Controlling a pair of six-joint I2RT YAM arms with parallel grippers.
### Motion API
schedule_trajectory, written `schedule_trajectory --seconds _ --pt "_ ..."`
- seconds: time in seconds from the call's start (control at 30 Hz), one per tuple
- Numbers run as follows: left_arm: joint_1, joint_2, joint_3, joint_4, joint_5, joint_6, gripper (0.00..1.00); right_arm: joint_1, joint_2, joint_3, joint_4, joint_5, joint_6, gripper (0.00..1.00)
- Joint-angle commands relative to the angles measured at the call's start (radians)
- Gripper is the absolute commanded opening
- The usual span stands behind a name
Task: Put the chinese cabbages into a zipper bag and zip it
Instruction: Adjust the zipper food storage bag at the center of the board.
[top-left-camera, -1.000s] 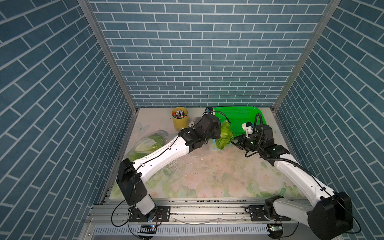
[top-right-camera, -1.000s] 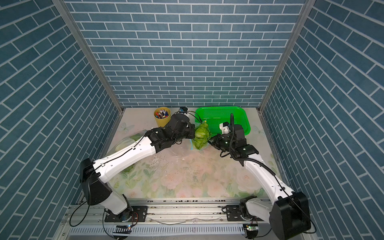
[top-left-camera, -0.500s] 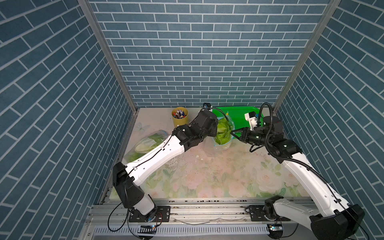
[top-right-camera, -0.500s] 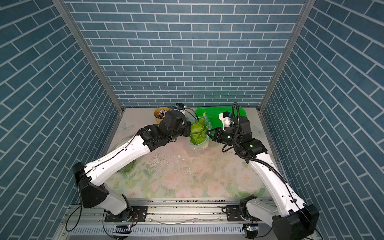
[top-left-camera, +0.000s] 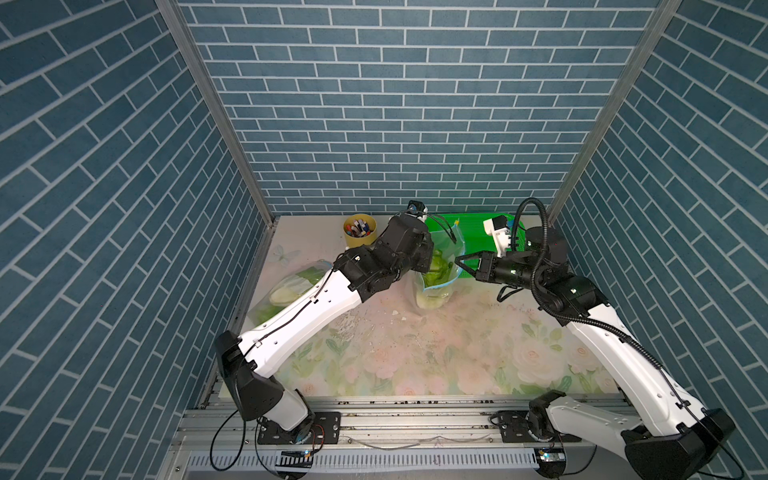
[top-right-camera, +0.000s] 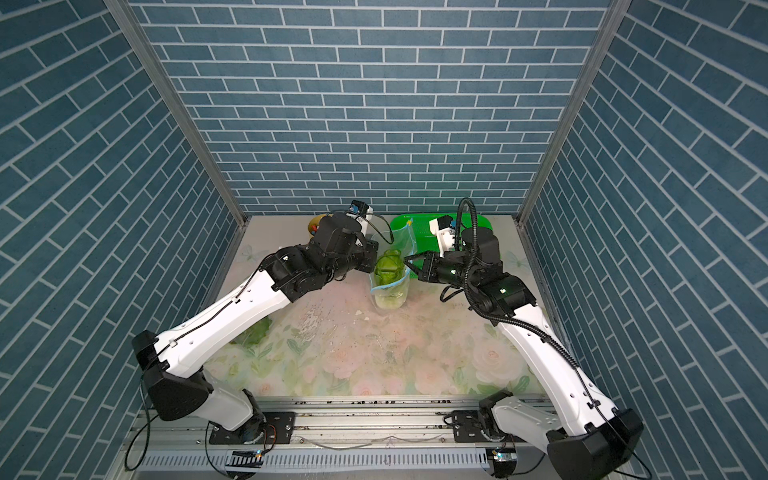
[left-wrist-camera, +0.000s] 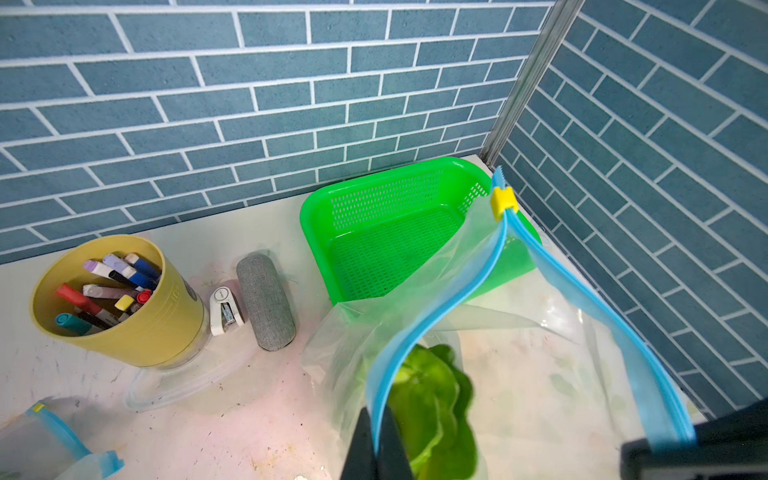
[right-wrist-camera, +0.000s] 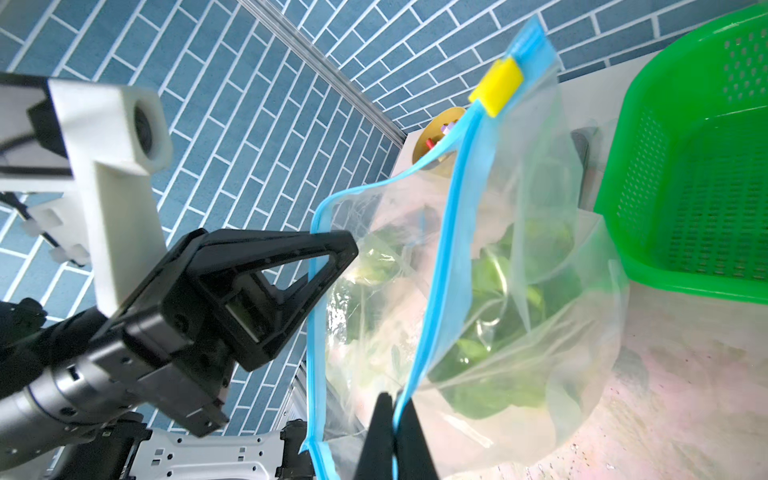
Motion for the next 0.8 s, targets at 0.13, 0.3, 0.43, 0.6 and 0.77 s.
schedule_trajectory --seconds 0.13,0.3,0.43,0.6,0.77 --pt "0.012 -0.013 0.036 -0.026 0.056 0.051 0.0 0.052 0.019 0.089 0.017 0.062 -0.073 0.0" --pt "0.013 -0.024 0.021 -0.001 0.083 -0.019 0.0 0.055 0.078 0.151 -0.043 0.113 -0.12 0.0" --pt "0.013 -0.059 -0.081 0.097 0.06 -0.125 0.0 0.057 0.13 0.191 -0.098 0.159 -0.172 0.0" --pt "0.012 -0.044 -0.122 0.102 0.002 -0.189 0.0 0.063 0.162 0.19 -0.132 0.196 -0.197 0.09" --pt "0.014 -0.028 -0.148 0.141 0.0 -0.219 0.0 0.093 0.139 0.178 -0.171 0.288 -0.227 0.31"
